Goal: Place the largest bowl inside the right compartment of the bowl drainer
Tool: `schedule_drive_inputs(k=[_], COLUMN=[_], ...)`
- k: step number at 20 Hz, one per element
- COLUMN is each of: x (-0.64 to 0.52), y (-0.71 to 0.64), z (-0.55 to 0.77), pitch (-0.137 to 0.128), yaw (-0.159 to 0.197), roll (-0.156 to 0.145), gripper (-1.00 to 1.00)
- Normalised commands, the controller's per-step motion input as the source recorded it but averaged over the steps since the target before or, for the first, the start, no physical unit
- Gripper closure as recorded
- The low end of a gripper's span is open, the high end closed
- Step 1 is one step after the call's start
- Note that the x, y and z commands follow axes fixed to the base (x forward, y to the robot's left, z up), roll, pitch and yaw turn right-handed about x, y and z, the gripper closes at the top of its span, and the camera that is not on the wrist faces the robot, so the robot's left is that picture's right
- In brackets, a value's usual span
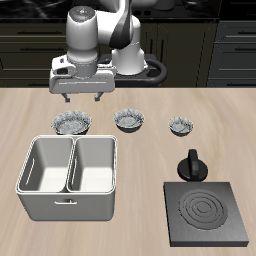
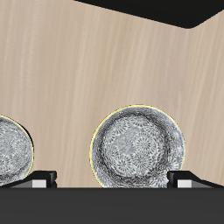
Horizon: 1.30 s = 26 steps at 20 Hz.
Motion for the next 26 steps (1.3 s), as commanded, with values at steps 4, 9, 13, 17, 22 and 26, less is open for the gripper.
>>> schedule_drive_inputs(k=[4, 9, 13, 17, 22, 26], x=[0.02, 0.01, 0.01, -0.01, 0.01, 0.02], y=[0.01, 0.03, -0.01, 0.09, -0.04, -0.10], z=[-0.31, -0.30, -0.26, -0.28, -0.34, -0.25], pitch=[0.026, 0.037, 0.022, 0.035, 0.044, 0.037], yaw=[-0.020, -0.019, -0.038, -0.021, -0.033, -0.027], roll=[-0.016, 0.010, -0.008, 0.014, -0.004, -0.018], gripper=[-1.00, -1.00, -1.00, -1.00, -1.00, -1.00])
